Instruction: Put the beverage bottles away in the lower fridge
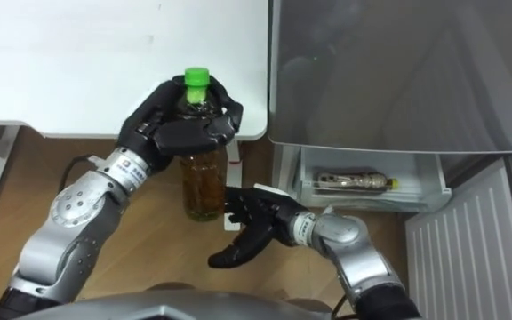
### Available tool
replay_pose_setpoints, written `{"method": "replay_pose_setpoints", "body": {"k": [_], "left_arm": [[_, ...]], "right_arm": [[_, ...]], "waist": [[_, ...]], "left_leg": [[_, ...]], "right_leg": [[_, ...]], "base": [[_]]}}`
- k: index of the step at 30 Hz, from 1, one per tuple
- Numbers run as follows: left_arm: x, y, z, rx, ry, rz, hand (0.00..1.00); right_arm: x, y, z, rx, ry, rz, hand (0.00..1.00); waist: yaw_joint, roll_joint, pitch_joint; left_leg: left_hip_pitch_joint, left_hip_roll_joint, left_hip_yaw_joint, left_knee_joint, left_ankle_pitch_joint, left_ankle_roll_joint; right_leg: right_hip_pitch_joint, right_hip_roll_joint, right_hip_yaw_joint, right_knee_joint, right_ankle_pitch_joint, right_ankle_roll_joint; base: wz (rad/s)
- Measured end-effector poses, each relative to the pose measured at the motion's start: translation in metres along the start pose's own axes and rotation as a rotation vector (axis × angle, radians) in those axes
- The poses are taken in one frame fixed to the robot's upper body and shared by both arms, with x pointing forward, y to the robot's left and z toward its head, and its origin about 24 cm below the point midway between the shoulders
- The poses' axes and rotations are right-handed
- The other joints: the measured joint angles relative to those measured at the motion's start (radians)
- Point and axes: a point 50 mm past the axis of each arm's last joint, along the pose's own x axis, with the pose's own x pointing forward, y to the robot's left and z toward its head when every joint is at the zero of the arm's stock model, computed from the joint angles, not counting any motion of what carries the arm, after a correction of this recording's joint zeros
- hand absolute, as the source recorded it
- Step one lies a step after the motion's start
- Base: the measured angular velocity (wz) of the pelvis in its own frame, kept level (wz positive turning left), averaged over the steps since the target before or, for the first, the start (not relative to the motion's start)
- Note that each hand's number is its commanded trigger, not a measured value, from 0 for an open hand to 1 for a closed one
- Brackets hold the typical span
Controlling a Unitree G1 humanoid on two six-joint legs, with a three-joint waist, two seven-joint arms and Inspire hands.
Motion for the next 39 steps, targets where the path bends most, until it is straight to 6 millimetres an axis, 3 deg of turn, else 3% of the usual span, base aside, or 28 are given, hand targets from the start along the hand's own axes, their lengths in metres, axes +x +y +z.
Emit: {"method": "replay_pose_setpoints", "body": {"k": [7, 23, 30, 31, 32, 33, 39], "left_arm": [[0.0, -0.007, -0.007, -0.003, 0.016, -0.082, 1.0], [0.001, -0.015, -0.012, -0.009, 0.041, -0.142, 1.0], [0.0, -0.014, -0.015, -0.009, 0.055, -0.165, 1.0], [0.0, -0.014, -0.017, -0.011, 0.062, -0.167, 1.0], [0.0, -0.014, -0.018, -0.011, 0.066, -0.167, 1.0], [-0.001, -0.014, -0.019, -0.008, 0.071, -0.171, 1.0], [-0.003, -0.014, -0.021, 0.009, 0.091, -0.19, 1.0]], "right_arm": [[0.002, 0.004, 0.004, 0.055, -0.064, 0.037, 0.0], [0.005, 0.012, 0.008, 0.162, -0.148, 0.111, 0.0], [0.006, 0.017, 0.01, 0.245, -0.2, 0.145, 0.0], [0.007, 0.018, 0.01, 0.263, -0.211, 0.154, 0.24], [0.007, 0.019, 0.011, 0.273, -0.218, 0.159, 0.56], [0.008, 0.021, 0.011, 0.287, -0.224, 0.167, 1.0], [0.01, 0.025, 0.007, 0.316, -0.213, 0.185, 1.0]], "waist": [[0.0, -0.011, 0.0054], [-0.006, -0.015, 0.0003], [-0.014, -0.001, -0.008], [-0.017, 0.002, -0.0091], [-0.021, 0.003, -0.0091], [-0.024, 0.003, -0.0087], [-0.028, 0.006, -0.0069]], "left_leg": [[-0.007, -0.002, 0.003, 0.003, 0.001, 0.0], [-0.016, -0.001, 0.005, 0.011, 0.001, 0.001], [-0.014, 0.0, 0.004, 0.011, 0.0, 0.001], [-0.014, 0.0, 0.004, 0.008, 0.0, 0.001], [-0.014, 0.0, 0.003, 0.008, 0.0, 0.001], [-0.015, 0.0, 0.003, 0.008, 0.0, 0.001], [-0.016, 0.0, 0.003, 0.007, 0.0, 0.001]], "right_leg": [[-0.007, -0.001, 0.003, -0.003, -0.001, 0.0], [-0.016, 0.001, 0.015, -0.002, -0.001, 0.0], [-0.008, 0.001, 0.007, -0.001, -0.001, 0.0], [-0.008, 0.001, 0.007, -0.001, -0.001, 0.0], [-0.008, 0.002, 0.007, -0.001, -0.001, 0.0], [-0.008, 0.002, 0.005, 0.0, -0.001, 0.0], [-0.01, 0.002, 0.005, 0.001, -0.001, 0.0]], "base": [[-0.01], [0.0], [0.0], [0.0], [0.0], [0.0], [0.0]]}}
